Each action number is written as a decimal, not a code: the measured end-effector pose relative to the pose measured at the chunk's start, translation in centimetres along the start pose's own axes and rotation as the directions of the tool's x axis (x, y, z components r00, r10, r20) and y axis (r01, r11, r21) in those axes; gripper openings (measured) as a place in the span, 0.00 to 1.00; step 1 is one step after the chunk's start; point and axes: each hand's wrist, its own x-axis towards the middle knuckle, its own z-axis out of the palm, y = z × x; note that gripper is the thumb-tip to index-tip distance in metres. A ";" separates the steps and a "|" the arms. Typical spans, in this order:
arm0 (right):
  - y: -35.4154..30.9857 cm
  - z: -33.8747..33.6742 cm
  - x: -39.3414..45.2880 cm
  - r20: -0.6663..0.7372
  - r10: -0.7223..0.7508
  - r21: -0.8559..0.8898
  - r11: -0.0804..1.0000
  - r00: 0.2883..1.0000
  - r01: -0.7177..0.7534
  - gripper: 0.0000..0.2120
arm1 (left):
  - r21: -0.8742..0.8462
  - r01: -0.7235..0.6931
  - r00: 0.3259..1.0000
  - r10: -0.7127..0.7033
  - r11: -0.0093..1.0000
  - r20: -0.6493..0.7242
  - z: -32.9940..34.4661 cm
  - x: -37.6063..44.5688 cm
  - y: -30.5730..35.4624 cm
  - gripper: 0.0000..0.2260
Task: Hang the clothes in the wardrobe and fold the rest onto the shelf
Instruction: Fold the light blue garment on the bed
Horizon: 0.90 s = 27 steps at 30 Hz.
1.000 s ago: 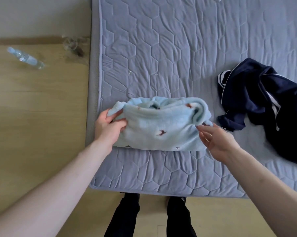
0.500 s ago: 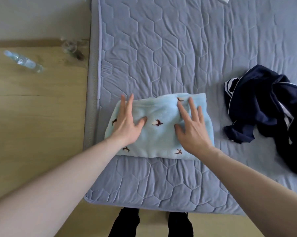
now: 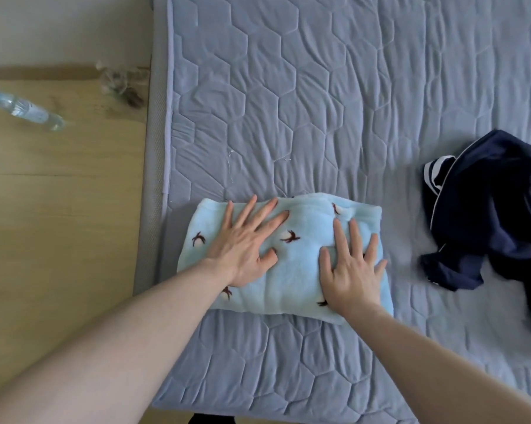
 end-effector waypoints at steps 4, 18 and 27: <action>1.1 1.8 0.9 -0.091 -0.032 0.005 0.999 0.995 0.033 0.33 | -0.016 0.017 0.999 -0.017 1.000 -0.048 2.2 0.9 -1.0 0.38; 3.9 6.0 4.0 -0.387 -0.118 0.104 0.980 0.915 0.170 0.35 | -0.127 -0.184 0.933 0.132 0.975 -0.335 5.3 2.9 -3.2 0.40; 4.2 6.0 3.8 -0.374 -0.134 0.125 0.973 0.918 0.193 0.35 | -0.211 -0.141 0.922 0.050 0.967 -0.384 5.1 2.6 -3.0 0.41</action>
